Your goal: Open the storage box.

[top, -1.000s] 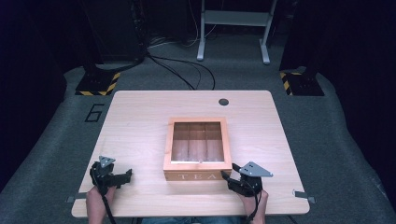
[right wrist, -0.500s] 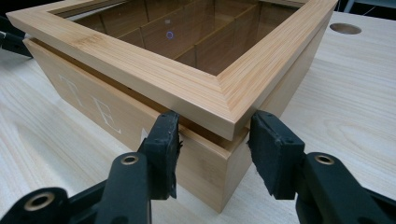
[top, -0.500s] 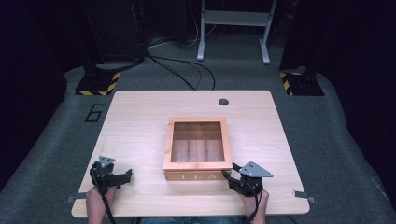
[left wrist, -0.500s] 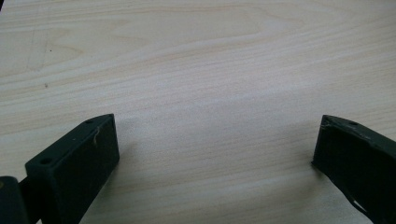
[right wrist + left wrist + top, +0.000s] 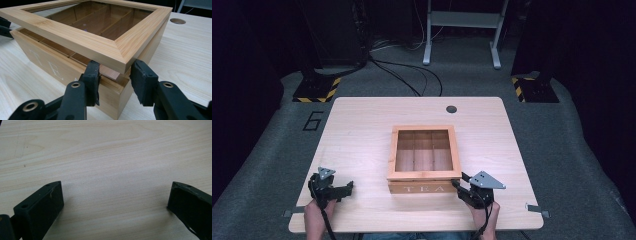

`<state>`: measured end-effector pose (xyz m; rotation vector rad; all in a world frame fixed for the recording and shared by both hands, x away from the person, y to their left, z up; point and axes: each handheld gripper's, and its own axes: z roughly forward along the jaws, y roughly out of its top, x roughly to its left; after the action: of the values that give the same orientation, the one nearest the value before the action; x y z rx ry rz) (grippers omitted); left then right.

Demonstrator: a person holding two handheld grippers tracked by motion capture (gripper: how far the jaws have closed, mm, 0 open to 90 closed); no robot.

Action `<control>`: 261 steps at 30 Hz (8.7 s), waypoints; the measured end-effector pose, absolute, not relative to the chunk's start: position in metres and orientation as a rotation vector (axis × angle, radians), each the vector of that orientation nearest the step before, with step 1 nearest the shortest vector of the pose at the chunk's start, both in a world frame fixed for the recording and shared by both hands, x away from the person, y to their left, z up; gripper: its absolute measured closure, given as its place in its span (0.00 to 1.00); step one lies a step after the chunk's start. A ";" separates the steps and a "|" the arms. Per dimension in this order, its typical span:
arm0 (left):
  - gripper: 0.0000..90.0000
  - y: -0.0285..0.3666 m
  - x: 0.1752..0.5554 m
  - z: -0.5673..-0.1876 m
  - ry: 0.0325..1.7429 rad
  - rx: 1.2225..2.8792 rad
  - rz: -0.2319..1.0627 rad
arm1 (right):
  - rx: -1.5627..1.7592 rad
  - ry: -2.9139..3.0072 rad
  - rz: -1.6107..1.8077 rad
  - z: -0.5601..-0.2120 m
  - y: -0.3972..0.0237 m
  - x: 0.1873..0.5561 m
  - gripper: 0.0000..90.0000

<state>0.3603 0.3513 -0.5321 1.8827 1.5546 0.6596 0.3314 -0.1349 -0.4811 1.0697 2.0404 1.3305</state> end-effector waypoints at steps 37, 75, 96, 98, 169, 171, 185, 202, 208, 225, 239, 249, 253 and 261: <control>0.00 0.351 0.361 -0.533 1.554 1.875 0.668 | 1.151 1.830 1.341 -0.458 -0.129 0.345 0.51; 0.00 0.351 0.360 -0.532 1.556 1.882 0.658 | 1.090 1.689 1.387 -0.414 -0.119 0.377 0.64; 0.00 0.351 0.360 -0.532 1.556 1.881 0.658 | 1.114 1.686 1.401 -0.396 -0.120 0.392 0.70; 0.00 0.351 0.360 -0.532 1.556 1.882 0.658 | 1.116 1.689 1.403 -0.395 -0.120 0.393 0.70; 0.00 0.351 0.360 -0.532 1.554 1.888 0.660 | 1.139 1.760 1.371 -0.348 -0.118 0.442 0.70; 0.00 0.351 0.360 -0.532 1.554 1.888 0.660 | 1.140 1.760 1.371 -0.348 -0.118 0.442 0.70; 0.00 0.351 0.360 -0.532 1.554 1.888 0.660 | 1.135 1.761 1.368 -0.347 -0.118 0.444 0.70; 0.00 0.351 0.360 -0.532 1.554 1.889 0.660 | 1.137 1.761 1.367 -0.347 -0.118 0.444 0.70; 0.00 0.351 0.360 -0.532 1.554 1.888 0.660 | 1.135 1.761 1.368 -0.347 -0.118 0.444 0.70; 0.00 0.351 0.360 -0.532 1.554 1.888 0.660 | 1.137 1.760 1.372 -0.347 -0.118 0.444 0.70; 0.00 0.351 0.360 -0.532 1.554 1.889 0.660 | 1.138 1.760 1.372 -0.348 -0.118 0.443 0.70; 0.00 0.351 0.360 -0.532 1.554 1.888 0.660 | 1.137 1.758 1.376 -0.348 -0.118 0.443 0.70; 0.00 0.351 0.360 -0.532 1.554 1.888 0.660 | 1.138 1.759 1.372 -0.348 -0.118 0.443 0.70; 0.00 0.351 0.360 -0.532 1.554 1.888 0.660 | 1.138 1.758 1.372 -0.348 -0.118 0.443 0.70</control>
<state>0.3596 0.3513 -0.5321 1.8879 1.5545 0.6601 0.4431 -0.1184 -0.3480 1.1376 1.7575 1.3722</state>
